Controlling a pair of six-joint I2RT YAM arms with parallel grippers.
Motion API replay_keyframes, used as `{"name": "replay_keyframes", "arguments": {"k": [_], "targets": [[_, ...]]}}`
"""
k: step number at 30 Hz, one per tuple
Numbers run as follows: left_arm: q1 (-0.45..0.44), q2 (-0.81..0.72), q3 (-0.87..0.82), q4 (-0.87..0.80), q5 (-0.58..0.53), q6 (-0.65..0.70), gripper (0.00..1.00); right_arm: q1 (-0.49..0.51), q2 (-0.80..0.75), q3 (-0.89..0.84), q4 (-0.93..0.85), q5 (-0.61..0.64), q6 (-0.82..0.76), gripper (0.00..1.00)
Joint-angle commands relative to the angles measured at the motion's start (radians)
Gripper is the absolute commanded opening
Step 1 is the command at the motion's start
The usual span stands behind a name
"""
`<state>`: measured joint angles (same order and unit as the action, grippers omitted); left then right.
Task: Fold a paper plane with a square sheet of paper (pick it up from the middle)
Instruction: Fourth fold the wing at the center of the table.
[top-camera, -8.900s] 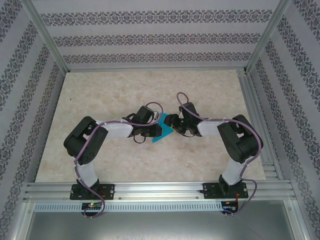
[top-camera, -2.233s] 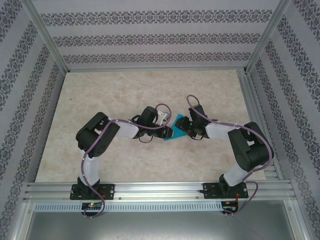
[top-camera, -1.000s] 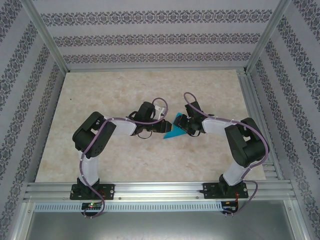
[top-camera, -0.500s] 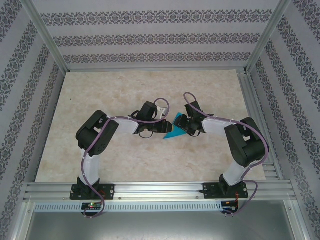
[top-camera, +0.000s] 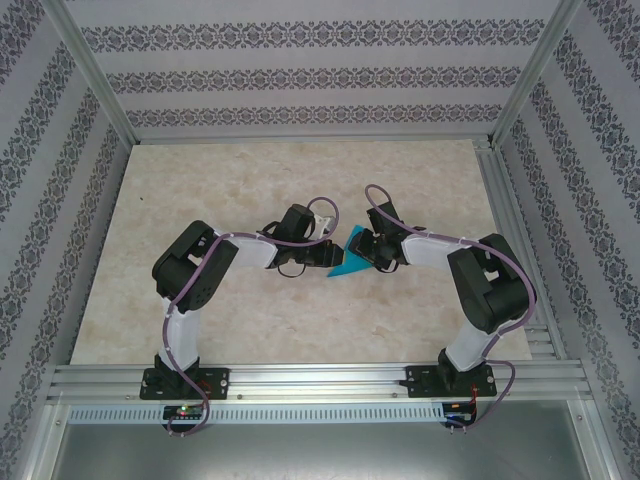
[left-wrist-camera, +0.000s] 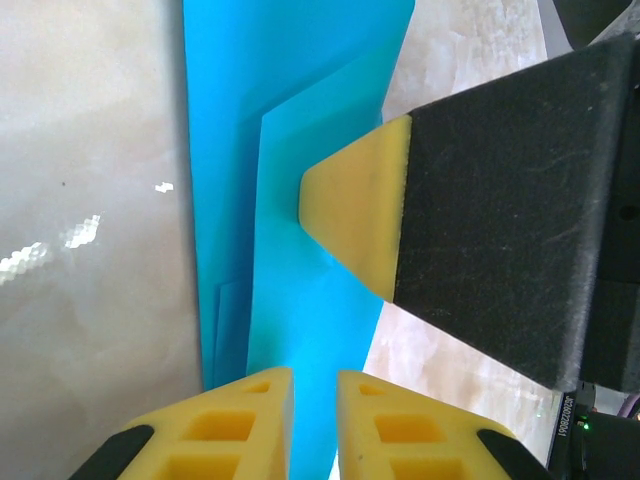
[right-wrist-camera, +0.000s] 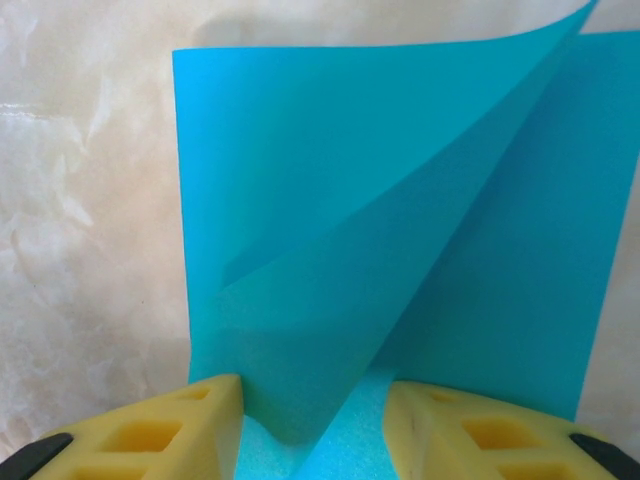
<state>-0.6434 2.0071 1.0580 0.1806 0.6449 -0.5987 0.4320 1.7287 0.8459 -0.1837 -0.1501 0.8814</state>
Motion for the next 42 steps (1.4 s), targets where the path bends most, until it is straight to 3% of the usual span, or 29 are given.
{"name": "replay_keyframes", "arguments": {"k": [1,23,32,42], "targets": [[-0.008,0.021,0.0,-0.028,-0.007,0.02,0.19,0.004,0.134,-0.068,-0.155,0.099,0.003,0.47],[0.011,-0.15,-0.135,0.141,-0.094,-0.014,0.2,0.03,0.215,-0.037,-0.192,0.139,-0.023,0.54],[0.01,-0.109,-0.112,0.2,-0.01,-0.052,0.21,0.03,0.23,-0.037,-0.198,0.149,-0.006,0.5],[-0.004,-0.047,-0.031,0.054,0.003,-0.001,0.23,0.028,0.23,-0.04,-0.201,0.146,0.005,0.5]]}}
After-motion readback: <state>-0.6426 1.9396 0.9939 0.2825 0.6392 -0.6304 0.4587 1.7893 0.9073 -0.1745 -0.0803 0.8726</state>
